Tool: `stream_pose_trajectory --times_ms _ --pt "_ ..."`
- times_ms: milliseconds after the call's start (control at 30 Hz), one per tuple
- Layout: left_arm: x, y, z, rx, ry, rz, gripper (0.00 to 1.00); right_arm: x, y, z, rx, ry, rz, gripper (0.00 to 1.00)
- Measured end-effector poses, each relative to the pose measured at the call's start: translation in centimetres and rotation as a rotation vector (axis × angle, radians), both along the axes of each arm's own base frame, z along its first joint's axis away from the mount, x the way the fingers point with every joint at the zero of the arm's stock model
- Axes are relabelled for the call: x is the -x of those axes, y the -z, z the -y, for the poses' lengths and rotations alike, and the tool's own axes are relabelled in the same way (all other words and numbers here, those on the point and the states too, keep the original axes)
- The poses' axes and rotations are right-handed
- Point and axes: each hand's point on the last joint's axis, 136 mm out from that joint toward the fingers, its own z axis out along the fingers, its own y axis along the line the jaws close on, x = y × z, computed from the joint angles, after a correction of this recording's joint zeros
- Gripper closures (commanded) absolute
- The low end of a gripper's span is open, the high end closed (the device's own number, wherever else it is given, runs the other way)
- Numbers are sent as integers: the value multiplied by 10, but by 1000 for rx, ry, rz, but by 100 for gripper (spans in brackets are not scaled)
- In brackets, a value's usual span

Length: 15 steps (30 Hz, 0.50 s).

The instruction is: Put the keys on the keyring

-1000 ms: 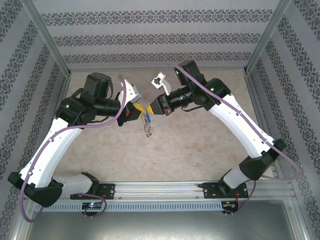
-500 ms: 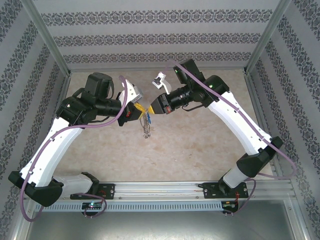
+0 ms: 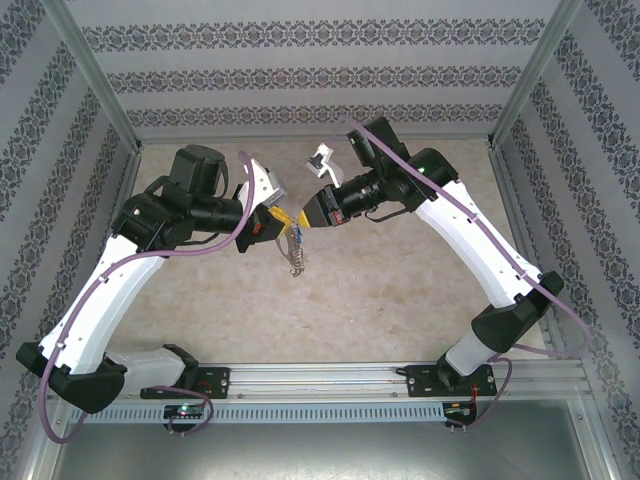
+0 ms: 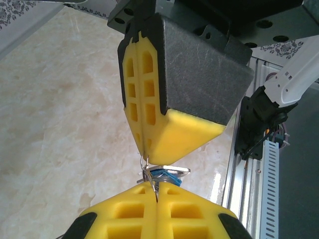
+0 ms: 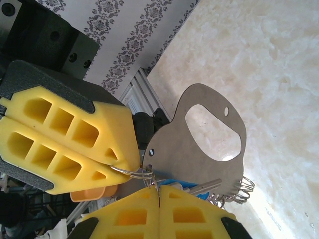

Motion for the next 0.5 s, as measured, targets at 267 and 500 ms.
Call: stream_pose_trajectory --times_ms 267,500 --pt "0 -1 0 0 -2 4 100 2 -2 -1 -9 -6 -11 100" --pt "0 -1 0 -5 -4 9 100 2 -1 -1 -23 -10 -10 100"
